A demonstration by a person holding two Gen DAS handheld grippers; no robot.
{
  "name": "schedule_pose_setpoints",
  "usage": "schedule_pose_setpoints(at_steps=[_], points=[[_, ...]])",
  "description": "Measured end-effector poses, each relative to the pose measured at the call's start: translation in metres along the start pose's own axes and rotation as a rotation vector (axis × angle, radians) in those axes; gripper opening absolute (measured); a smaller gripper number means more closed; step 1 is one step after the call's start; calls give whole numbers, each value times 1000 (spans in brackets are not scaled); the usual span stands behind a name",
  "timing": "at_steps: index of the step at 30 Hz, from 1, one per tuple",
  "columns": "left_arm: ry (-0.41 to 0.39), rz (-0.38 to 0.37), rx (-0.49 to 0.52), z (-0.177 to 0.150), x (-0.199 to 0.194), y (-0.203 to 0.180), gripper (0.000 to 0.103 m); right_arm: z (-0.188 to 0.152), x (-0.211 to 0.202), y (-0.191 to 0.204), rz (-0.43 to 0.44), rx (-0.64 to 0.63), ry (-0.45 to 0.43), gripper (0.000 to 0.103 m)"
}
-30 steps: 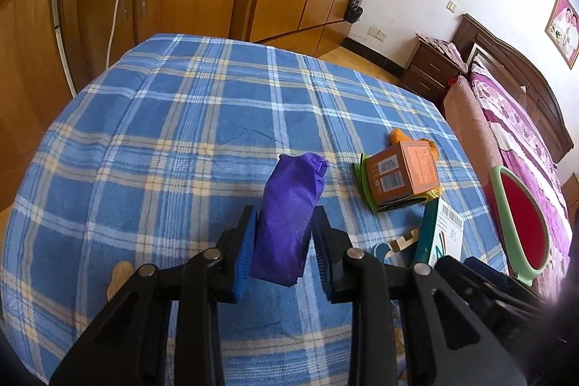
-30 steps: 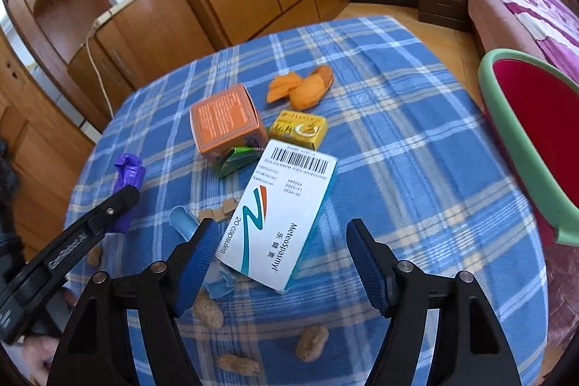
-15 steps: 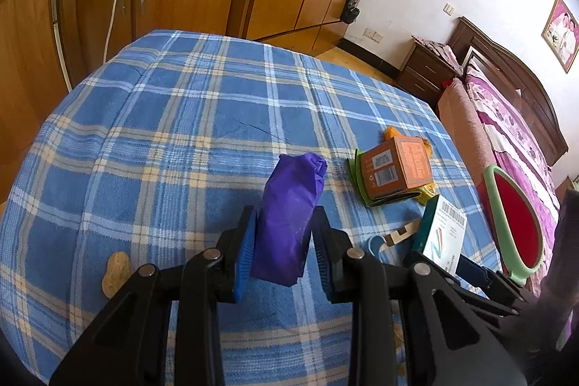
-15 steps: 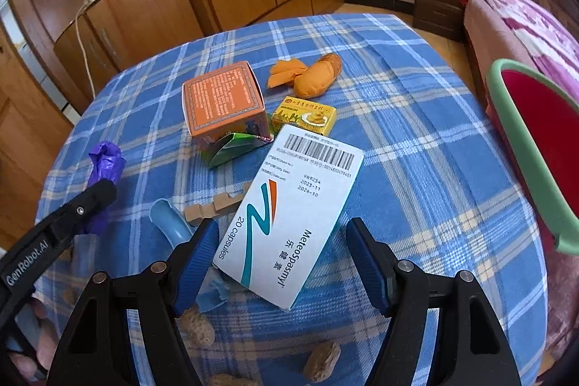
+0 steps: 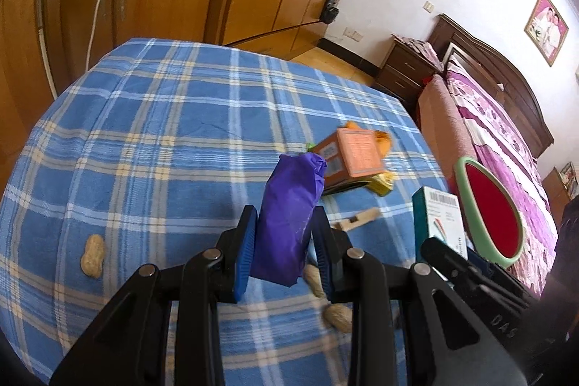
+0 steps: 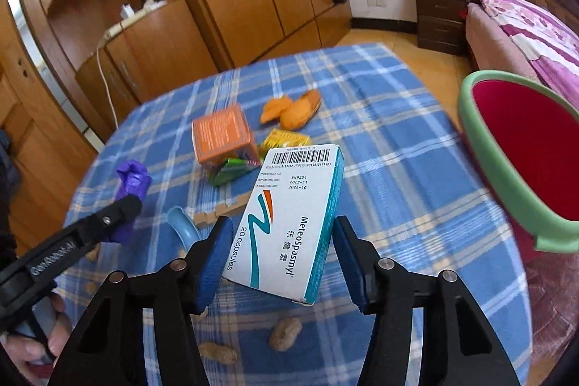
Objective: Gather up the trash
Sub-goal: 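Grasp the white medicine box with the right tool while the left tool holds the purple bag, then carry the purple bag and white medicine box over the red bucket with both tools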
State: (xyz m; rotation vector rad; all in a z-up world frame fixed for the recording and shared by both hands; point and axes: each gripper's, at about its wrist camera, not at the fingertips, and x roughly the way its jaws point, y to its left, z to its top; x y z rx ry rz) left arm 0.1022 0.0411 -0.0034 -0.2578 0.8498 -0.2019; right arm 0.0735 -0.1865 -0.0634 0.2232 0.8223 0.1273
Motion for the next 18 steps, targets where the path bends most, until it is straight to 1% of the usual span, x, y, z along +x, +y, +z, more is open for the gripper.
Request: schedule_pose_setpoints(at_steps=[8,18], points=[[9,-53,40,1,-8,-27,31,2,-39,-24,-2,34,-76,58],[33,-124,110,5,-7,-70,31,2,-76,-67,-53,100,-153,58]])
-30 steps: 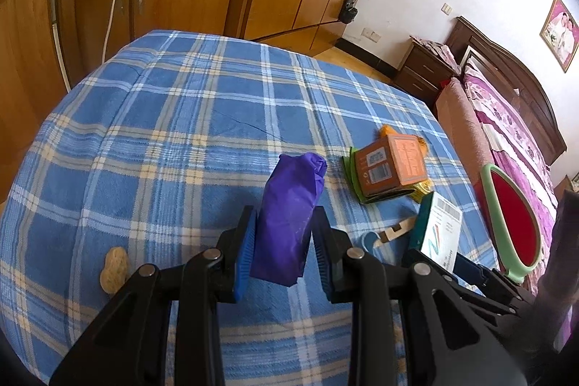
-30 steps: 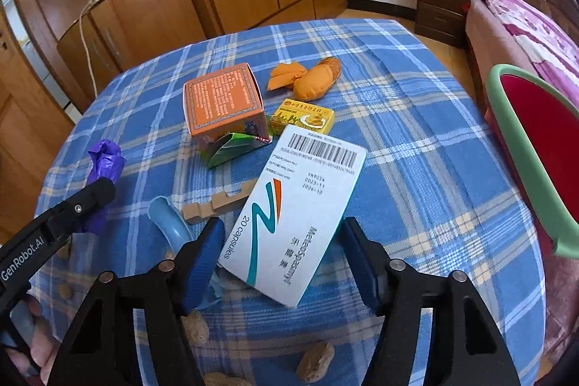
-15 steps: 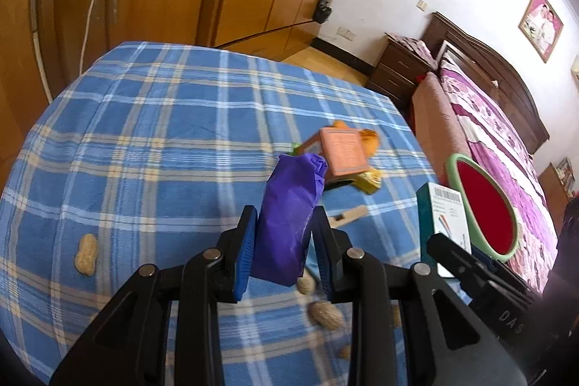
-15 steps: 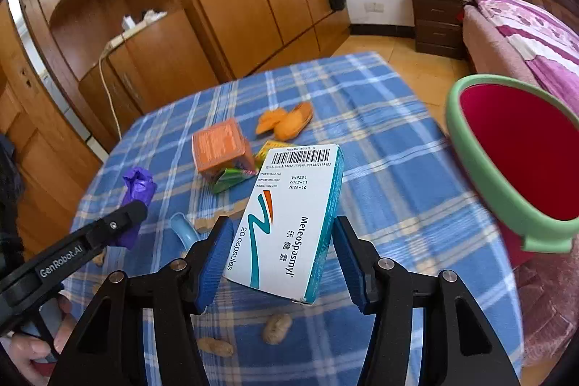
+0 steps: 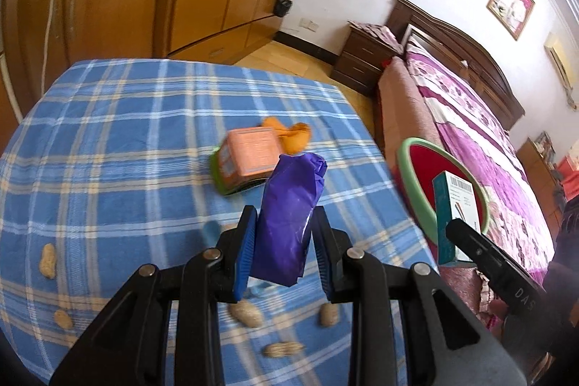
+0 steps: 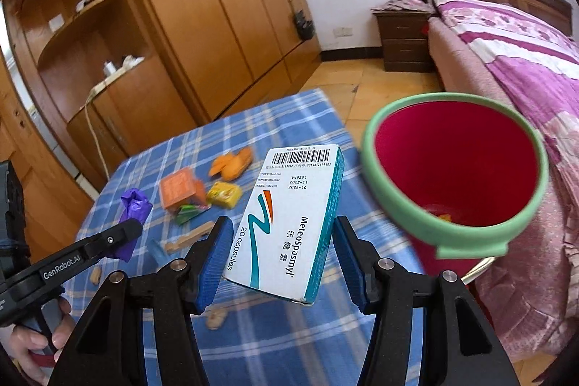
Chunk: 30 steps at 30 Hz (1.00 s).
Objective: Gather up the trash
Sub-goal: 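Carry the purple bag and white medicine box over the red bucket with both tools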
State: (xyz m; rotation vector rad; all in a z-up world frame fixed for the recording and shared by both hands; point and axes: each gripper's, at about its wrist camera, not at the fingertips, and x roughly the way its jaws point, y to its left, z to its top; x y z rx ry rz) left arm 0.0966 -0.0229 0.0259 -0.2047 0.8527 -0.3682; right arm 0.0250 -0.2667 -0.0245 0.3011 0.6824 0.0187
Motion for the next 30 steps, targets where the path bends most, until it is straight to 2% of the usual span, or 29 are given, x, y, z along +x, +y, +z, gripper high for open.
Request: schedule_pose_setpoints(at_steps=[13,30], points=[[35,-70,125,13,26,-75,31,14,-29,-62,-70,79,-78,58],[72,-128,262,30,77,-158,31,32,-45,-137,-167,154,-127,58]])
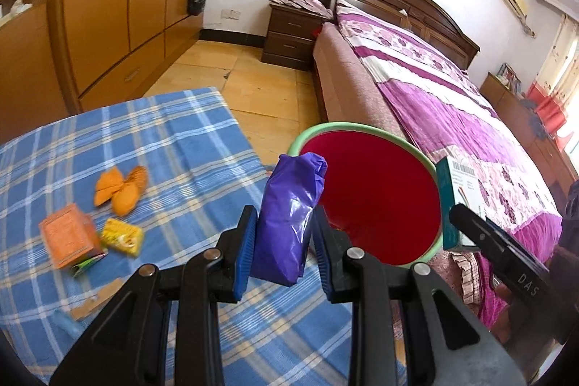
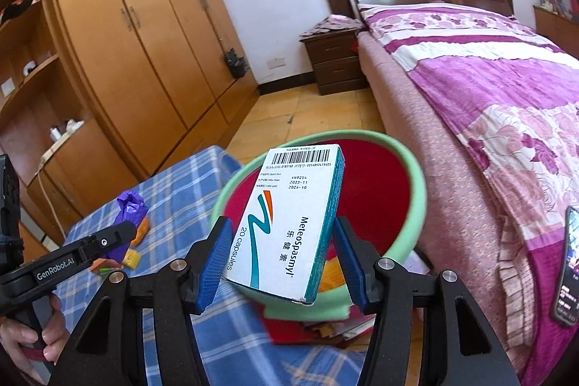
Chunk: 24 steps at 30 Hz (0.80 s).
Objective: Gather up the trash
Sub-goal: 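Carry the purple bag and white medicine box over the red bucket with both tools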
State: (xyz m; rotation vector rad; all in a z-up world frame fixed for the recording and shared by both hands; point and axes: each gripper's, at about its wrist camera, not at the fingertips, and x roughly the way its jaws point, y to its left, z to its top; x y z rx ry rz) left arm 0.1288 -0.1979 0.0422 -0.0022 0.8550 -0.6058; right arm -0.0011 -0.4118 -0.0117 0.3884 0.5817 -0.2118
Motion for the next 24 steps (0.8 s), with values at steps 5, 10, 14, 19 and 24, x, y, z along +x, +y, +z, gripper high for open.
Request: schedule_pose_setpoints(at_steps=[5,10,14,19,24], points=[[33,-14,18,2,22,-12,31,9,5,-19,-28,17,-8,58],[51,-26,47,3,38,-25,31,11,11,-33,-38,33,-4,58],[63,-25,66,3,51,-33,31,13,16,-39,-43,38,3,58],[92,-21,77,-1,66,-35,31,15,21,-43,-41,41,5,58],[104,-8,88,-4,74,-36,31,16,26,-44,-34,39,9,58]])
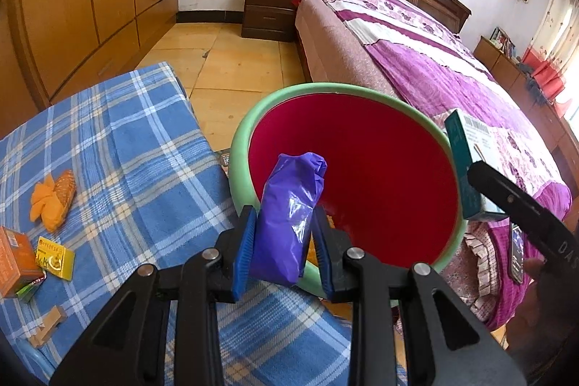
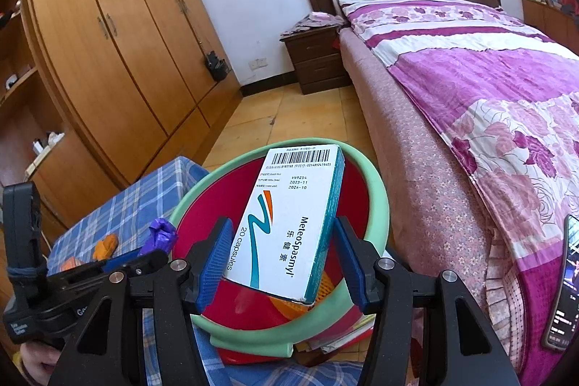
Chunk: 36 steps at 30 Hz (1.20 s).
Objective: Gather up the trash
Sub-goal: 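Carry the purple bag and white medicine box over the red bucket with both tools, then open the left tool to drop the bag while the right tool releases the medicine box into the bucket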
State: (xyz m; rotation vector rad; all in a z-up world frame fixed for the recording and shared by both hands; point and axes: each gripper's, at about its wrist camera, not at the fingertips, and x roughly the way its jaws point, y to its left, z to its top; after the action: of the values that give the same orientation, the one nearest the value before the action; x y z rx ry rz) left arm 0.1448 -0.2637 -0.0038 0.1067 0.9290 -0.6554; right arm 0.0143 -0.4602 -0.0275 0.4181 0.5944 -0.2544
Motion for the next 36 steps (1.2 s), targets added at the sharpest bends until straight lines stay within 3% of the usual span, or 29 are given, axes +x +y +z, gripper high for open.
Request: schedule_pose_setpoints(at_steps=[10,19,36], points=[[22,-3,6,0,7,-1,34,1,5,-2,3,5,6,58],[18,19,19,0,4,-3,52,0,8,-2,11,9,10,58],[4,46,-75,-14,-22,25,52,-1,20,6,30,0,34,60]])
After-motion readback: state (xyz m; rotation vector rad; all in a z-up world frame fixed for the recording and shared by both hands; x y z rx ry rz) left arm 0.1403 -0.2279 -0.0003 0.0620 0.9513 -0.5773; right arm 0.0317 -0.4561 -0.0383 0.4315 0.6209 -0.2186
